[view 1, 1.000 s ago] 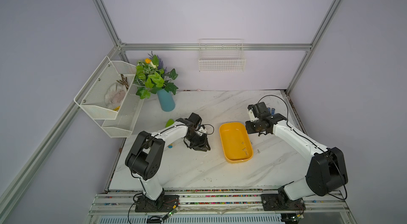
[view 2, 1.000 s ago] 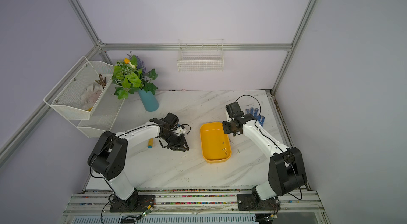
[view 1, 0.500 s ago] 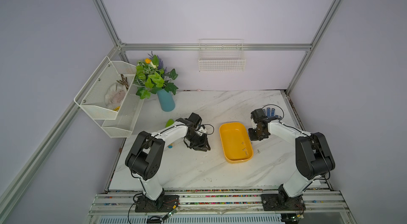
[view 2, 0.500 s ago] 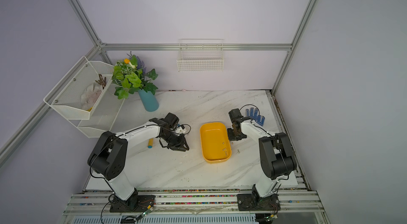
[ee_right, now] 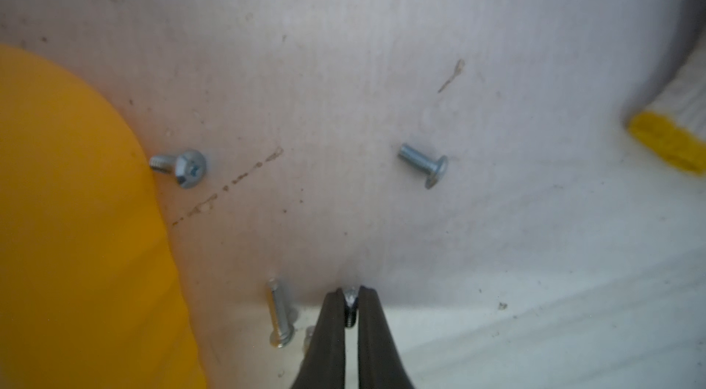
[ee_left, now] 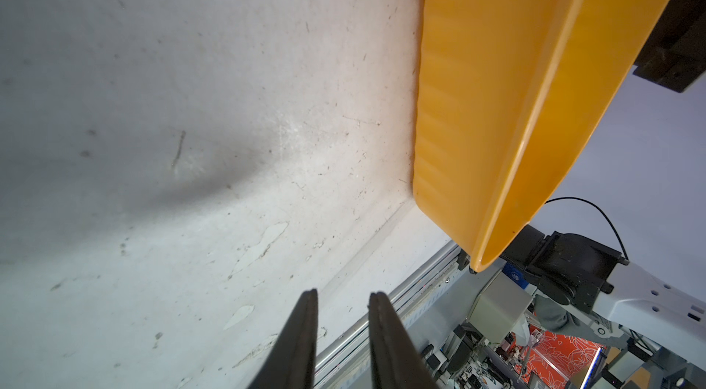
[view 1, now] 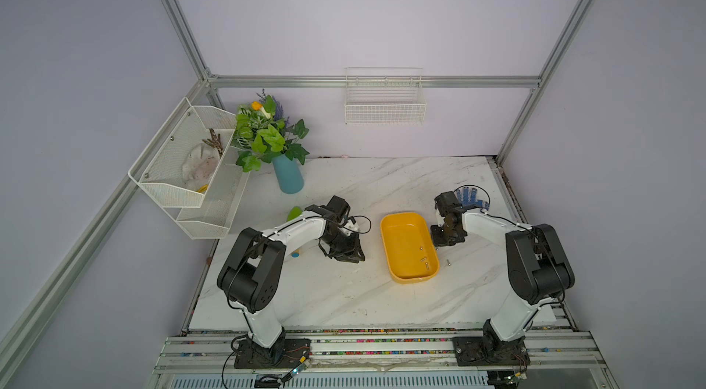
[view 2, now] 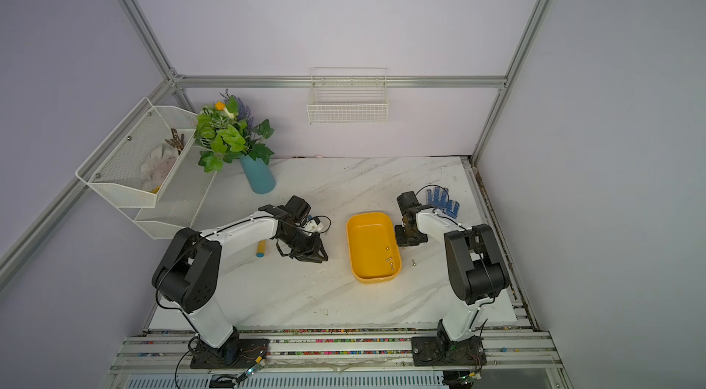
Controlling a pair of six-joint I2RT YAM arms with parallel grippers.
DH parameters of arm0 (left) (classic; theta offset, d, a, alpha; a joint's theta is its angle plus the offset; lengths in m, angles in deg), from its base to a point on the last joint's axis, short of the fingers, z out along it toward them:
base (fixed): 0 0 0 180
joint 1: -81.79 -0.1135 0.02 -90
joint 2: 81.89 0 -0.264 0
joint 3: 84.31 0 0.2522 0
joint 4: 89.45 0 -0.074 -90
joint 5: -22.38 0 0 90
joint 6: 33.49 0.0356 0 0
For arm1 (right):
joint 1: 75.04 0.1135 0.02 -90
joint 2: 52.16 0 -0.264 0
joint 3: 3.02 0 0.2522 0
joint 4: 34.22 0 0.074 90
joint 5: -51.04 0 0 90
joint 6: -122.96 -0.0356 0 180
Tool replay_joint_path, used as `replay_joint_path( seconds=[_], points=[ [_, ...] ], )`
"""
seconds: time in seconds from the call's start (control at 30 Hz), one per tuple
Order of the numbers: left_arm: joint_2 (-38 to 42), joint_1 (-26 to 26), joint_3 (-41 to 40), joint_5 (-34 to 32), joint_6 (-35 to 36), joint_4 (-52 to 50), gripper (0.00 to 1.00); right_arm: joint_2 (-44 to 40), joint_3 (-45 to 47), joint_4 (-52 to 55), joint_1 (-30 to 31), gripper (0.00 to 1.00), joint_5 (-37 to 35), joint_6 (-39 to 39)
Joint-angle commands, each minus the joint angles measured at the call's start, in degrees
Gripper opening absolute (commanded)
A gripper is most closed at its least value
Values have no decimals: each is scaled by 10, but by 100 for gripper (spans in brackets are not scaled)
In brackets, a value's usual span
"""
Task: Take out the screws from the storage box
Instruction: Place the screw at the center of the board.
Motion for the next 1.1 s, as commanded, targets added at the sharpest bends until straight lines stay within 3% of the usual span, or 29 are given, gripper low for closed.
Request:
replay_joint_path(
  seconds=[0.0, 0.27, 0.63, 0.77, 0.93, 1.07],
  points=[
    [7, -3, 51, -4, 12, -20, 29, 7, -1, -4, -2, 2, 0, 3],
    [9, -3, 52, -4, 13, -23, 29, -9, -11, 5, -2, 19, -2, -4],
    [7, -3, 57, -5, 13, -24, 29, -63, -32, 33, -1, 25, -15, -8],
    [4, -3, 59, -6, 13, -22, 29, -114, -35, 54, 2, 26, 45, -38],
    [-6, -3, 70, -2, 10, -17, 29, -200, -21, 66, 42, 28, 87, -69],
    [-9, -3, 77, -4, 9, -13, 29, -195, -29, 92, 101, 31, 82, -100]
  ],
)
